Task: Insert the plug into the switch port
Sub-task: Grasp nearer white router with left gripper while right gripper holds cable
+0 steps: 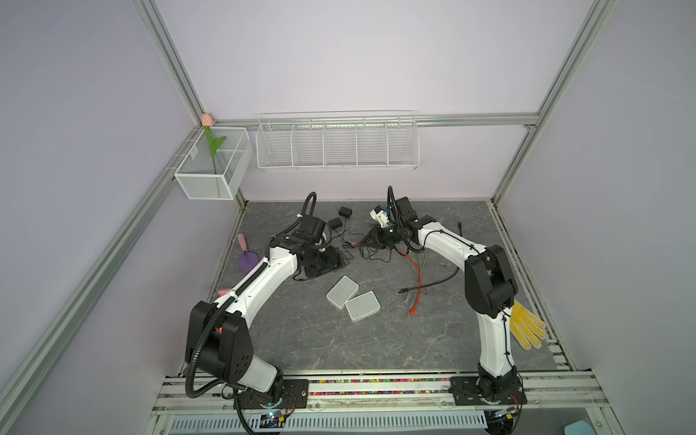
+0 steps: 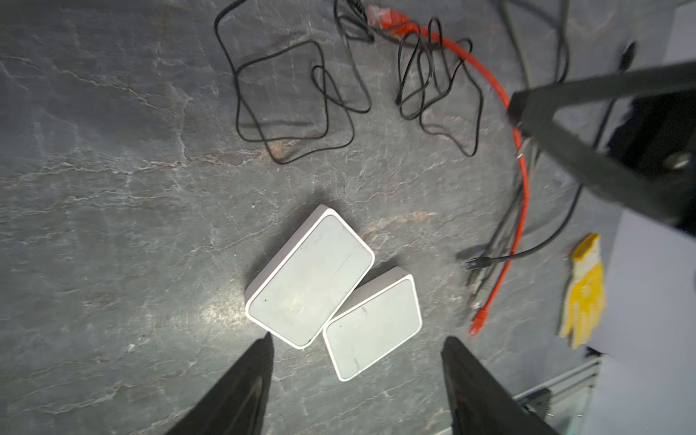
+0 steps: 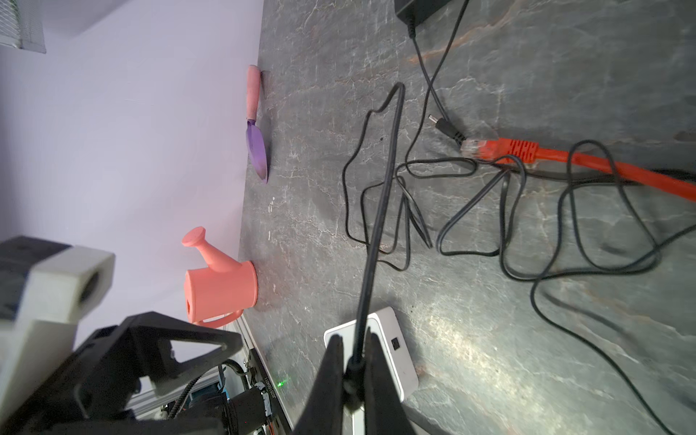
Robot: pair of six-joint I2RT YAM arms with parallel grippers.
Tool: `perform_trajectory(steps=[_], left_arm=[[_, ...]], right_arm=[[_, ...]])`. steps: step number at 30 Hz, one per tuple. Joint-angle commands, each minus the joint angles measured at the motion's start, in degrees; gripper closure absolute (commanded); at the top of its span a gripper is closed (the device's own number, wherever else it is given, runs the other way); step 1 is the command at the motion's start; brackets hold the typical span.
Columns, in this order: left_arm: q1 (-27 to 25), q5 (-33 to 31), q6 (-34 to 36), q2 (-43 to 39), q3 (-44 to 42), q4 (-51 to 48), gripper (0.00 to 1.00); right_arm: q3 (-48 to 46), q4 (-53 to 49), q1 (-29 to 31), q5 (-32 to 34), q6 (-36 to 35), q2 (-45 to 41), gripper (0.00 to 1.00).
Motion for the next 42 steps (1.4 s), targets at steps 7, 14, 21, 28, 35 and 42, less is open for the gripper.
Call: perform_trajectory(steps=[7, 14, 21, 28, 35, 42], left_arm=[[-0.90, -9.07, 8.24, 4.52, 1.53, -1.12, 0.29], [-4.47, -8.85, 8.99, 6.38, -6.86, 11.76, 0.29], [-4.93, -9.46, 10.91, 14.38, -7.71, 14.04, 0.30], [-5.42, -10.77, 12.43, 16.61, -6.48, 14.29, 0.30], [-8.24, -10.53, 13.66, 13.30, -8.48, 13.38, 0.28], [-10.00, -11.20, 13.37, 11.84, -11.74, 13.90, 0.28]], right_arm=[[-6.60, 0.07, 0.33, 5.15, -9.39, -9.88, 0.93], [-16.84, 1.28, 2.00, 11.86, -13.72, -17.78, 0.93], [-28.11, 6.01, 6.06, 15.47, -12.01, -26.06, 0.94], [-31.69, 7.70, 8.27, 16.13, -11.96, -29.06, 0.93], [-34.94, 10.53, 8.83, 16.16, -11.65, -30.60, 0.94], [-36.75, 11.79, 9.61, 16.40, -11.51, -31.37, 0.94]])
